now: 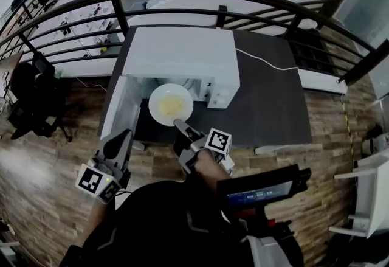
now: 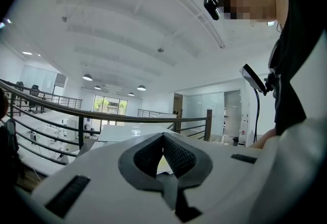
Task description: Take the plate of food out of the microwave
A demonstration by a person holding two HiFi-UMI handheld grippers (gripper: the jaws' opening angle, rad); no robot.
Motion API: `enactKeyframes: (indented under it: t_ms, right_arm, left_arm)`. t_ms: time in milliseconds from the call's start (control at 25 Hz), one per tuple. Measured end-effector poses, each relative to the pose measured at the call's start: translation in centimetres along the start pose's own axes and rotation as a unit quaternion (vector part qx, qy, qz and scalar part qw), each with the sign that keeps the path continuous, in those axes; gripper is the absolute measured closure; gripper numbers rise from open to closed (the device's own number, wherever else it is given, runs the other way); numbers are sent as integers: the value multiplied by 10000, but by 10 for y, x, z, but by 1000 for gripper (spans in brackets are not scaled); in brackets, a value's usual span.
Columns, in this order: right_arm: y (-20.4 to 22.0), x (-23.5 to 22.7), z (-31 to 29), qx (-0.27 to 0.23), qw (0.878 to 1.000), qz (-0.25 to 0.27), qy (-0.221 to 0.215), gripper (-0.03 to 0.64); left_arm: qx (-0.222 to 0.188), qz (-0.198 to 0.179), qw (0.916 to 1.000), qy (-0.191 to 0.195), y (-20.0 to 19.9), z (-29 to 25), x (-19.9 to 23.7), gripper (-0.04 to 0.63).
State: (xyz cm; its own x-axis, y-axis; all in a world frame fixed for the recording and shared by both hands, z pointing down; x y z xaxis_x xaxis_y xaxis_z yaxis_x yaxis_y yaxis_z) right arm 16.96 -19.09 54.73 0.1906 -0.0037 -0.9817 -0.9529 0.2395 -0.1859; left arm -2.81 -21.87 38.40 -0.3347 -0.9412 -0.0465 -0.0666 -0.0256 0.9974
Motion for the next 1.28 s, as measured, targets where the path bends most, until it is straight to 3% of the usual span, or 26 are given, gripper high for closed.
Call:
enactKeyframes:
  t_ms: [1280]
  right_arm:
    - [3,15,10,191,9996,149,-150,601]
  left_arm:
    - [150,4,9997,201,10,-11,-6,591]
Point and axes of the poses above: the fingertips, and each gripper's own axes: z backward along the fingers, x to its left, y out of its underside, the point moved 5 cm from there along z, backward along the fingers, and after that the axes turned 9 degrees about -z, right-handed, at the moved point
